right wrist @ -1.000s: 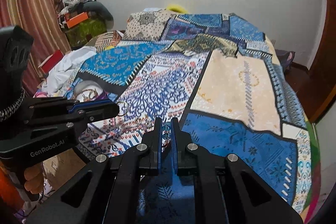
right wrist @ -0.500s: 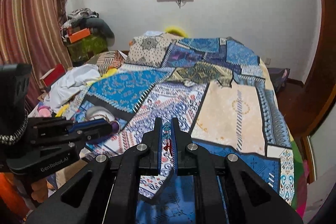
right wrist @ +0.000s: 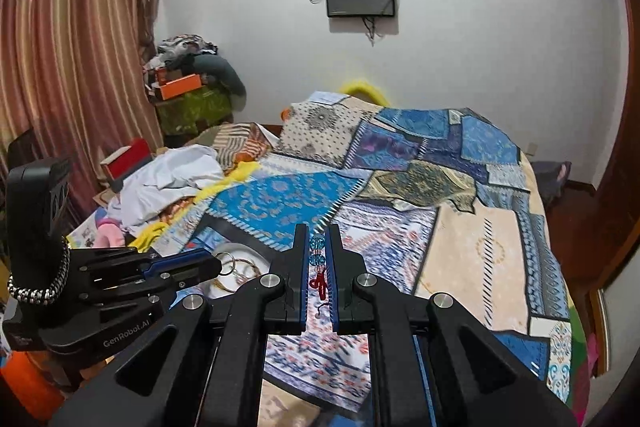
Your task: Organize jewelry
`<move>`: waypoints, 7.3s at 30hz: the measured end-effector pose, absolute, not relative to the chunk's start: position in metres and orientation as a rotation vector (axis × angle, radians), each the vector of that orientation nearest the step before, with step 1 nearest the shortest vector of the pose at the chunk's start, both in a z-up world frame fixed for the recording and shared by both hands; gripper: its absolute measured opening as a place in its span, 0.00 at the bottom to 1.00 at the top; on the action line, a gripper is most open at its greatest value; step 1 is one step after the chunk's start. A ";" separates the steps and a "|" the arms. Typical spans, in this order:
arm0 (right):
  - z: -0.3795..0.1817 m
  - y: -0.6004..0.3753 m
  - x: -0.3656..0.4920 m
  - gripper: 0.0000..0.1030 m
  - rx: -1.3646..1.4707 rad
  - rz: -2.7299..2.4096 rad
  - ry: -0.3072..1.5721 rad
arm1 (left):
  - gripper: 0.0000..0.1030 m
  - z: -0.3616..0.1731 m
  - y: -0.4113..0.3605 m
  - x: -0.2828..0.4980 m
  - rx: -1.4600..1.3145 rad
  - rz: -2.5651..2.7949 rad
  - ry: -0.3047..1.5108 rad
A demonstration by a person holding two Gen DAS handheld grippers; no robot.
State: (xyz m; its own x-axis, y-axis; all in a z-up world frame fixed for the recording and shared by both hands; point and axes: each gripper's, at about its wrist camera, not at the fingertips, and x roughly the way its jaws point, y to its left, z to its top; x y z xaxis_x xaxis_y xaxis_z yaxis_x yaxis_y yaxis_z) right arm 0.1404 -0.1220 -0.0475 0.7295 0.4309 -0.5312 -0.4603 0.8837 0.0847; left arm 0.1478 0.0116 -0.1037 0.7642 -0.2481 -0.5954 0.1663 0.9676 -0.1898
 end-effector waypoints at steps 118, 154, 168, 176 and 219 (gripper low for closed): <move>-0.141 -0.205 0.172 0.31 0.012 0.363 0.878 | 0.33 -0.191 -0.089 0.217 -0.038 -0.384 0.933; -0.161 -0.152 0.180 0.09 -0.081 0.486 0.915 | 0.08 -0.176 -0.064 0.202 -0.065 -0.372 0.857; -0.118 -0.158 0.166 0.09 -0.067 0.455 0.811 | 0.08 -0.143 -0.048 0.183 -0.072 -0.347 0.779; -0.093 -0.150 0.159 0.09 -0.071 0.458 0.739 | 0.08 -0.121 -0.035 0.168 -0.073 -0.314 0.719; -0.131 -0.024 0.188 0.09 -0.152 0.680 0.842 | 0.08 -0.156 0.069 0.195 -0.194 -0.142 0.757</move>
